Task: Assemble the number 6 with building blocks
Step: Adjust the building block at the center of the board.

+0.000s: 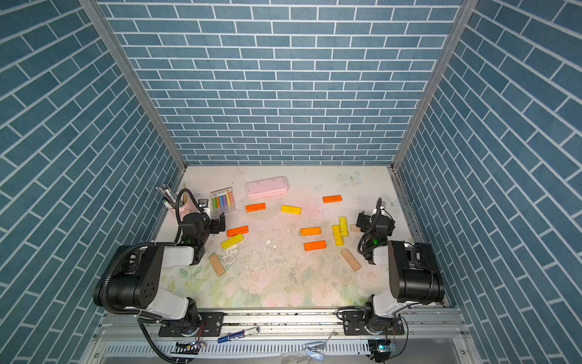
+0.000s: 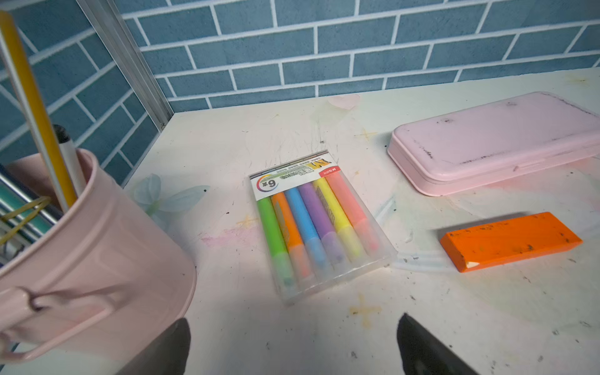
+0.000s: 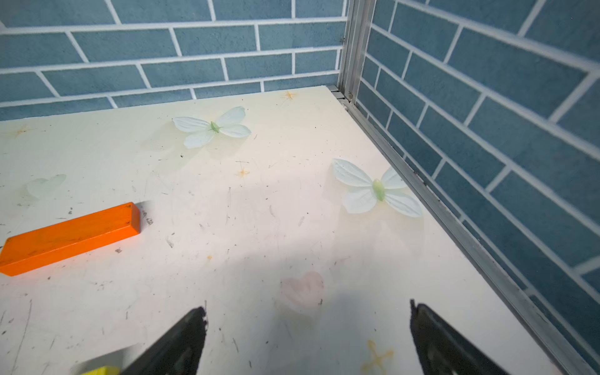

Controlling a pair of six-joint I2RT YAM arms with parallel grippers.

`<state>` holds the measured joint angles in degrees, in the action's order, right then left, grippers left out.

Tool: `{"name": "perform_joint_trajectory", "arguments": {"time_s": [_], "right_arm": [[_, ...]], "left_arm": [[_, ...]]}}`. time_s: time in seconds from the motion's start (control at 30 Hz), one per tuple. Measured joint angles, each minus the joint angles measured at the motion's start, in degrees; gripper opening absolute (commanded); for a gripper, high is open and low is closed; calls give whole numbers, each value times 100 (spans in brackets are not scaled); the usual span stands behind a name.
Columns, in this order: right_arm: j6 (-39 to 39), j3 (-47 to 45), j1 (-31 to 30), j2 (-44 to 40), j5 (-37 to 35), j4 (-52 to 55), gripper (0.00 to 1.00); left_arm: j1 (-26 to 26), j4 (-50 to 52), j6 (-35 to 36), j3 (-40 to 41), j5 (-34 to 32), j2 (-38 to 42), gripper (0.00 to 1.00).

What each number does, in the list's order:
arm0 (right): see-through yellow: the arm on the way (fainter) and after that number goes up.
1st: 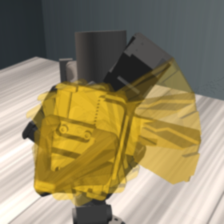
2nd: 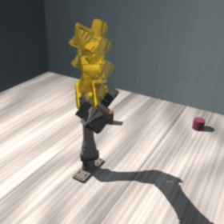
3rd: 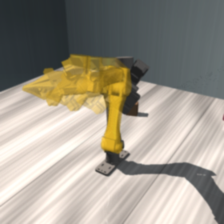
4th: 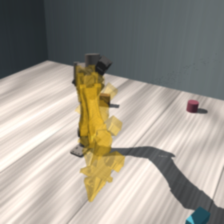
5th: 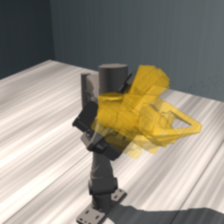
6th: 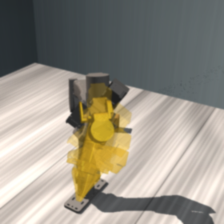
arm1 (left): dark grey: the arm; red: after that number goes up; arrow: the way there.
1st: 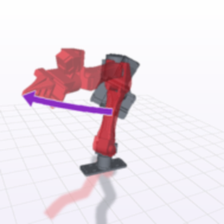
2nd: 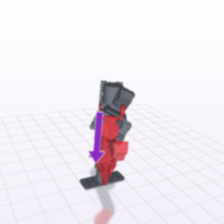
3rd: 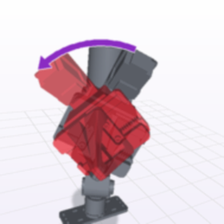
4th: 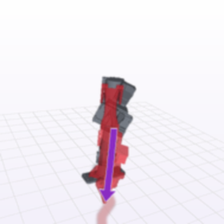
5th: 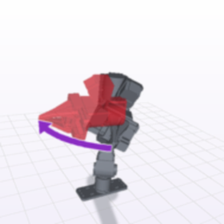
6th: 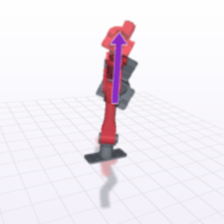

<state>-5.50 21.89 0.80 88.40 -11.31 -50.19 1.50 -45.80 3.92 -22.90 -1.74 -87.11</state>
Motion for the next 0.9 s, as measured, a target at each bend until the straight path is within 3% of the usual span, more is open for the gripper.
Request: {"name": "perform_joint_trajectory", "arguments": {"time_s": [0.9], "right_arm": [[-2, 0, 0, 0, -2, 0, 99]], "left_arm": [[-24, 0, -2, 0, 103, 0, 99]]}}
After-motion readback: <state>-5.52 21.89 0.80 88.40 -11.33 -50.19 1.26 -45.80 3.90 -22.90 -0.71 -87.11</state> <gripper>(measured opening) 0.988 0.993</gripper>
